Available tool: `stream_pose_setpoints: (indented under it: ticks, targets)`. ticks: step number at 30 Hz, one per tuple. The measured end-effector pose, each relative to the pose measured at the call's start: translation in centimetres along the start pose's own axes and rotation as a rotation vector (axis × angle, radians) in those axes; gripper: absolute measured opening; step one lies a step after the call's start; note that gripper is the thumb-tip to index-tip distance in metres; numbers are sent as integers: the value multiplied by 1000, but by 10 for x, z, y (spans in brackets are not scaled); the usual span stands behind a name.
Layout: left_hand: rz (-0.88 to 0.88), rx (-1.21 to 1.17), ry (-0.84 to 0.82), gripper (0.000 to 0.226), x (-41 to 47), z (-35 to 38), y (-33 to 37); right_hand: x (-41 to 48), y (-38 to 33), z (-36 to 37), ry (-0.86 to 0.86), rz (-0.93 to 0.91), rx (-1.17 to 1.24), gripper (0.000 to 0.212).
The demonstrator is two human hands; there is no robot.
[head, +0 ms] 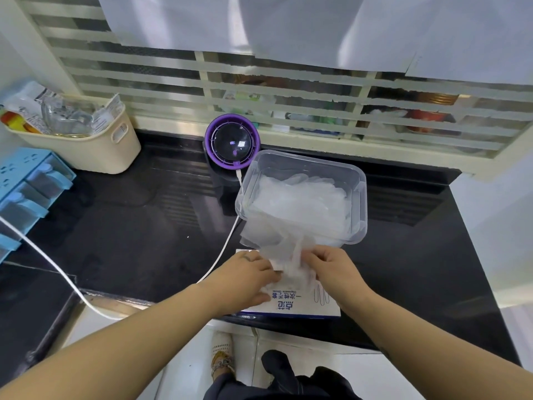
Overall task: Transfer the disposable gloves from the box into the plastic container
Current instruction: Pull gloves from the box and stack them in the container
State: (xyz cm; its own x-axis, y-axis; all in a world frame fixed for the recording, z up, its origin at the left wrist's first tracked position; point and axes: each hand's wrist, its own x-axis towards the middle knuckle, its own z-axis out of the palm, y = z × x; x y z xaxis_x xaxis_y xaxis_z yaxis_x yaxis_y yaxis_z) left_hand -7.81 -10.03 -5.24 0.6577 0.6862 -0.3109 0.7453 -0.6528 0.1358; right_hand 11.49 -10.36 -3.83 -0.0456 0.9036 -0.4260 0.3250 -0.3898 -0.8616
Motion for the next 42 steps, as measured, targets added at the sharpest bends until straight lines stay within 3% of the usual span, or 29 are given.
stream_pose_setpoints:
  ticks: [6, 12, 14, 17, 20, 21, 22, 24, 25, 27, 29, 34, 36, 38, 40, 42]
  targets:
    - [3, 192, -140, 44, -3, 7, 5, -5, -6, 1, 92, -67, 33, 23]
    - [19, 186, -141, 40, -2, 1, 5, -18, -46, -14, 142, -329, -30, 28]
    - [-46, -86, -74, 38, -5, -10, 4, -18, -60, -26, 145, -453, -102, 28]
    - [-308, -727, 146, 26, -11, -35, -2, -19, -72, -41, 106, -576, -299, 25]
    - [-412, -1427, 234, 17, -22, -63, -13, -17, -73, -47, 61, -663, -510, 26]
    - [-409, -1677, 235, 22, -27, -73, -16, -17, -73, -47, 54, -706, -557, 26]
    - [-391, -1870, 222, 43, -33, -81, -19, -18, -72, -47, 47, -757, -597, 23]
    - [-327, -2042, 187, 87, -42, -92, -25, -20, -74, -44, 39, -874, -694, 17]
    - [-281, -2082, 168, 99, -45, -99, -25, -22, -75, -44, 38, -929, -754, 15]
    - [-181, -2128, 165, 100, -46, -112, -25, -23, -81, -44, 59, -1028, -872, 22]
    - [-129, -2123, 194, 85, -44, -125, -22, -21, -89, -47, 104, -1096, -975, 31]
    - [-300, -1638, 467, 24, -24, -150, -16, -15, -114, -64, 257, -1180, -1139, 42]
    - [-267, -1541, 536, 21, -18, -156, -20, -20, -124, -72, 254, -1107, -1222, 44]
    - [-226, -1449, 573, 18, -14, -163, -23, -29, -135, -82, 183, -915, -1291, 53]
    - [-185, -1433, 600, 13, -10, -171, -24, -42, -149, -93, 34, -709, -1181, 69]
    - [-159, -1437, 585, 29, -3, -176, -24, -51, -164, -98, 11, -661, -935, 80]
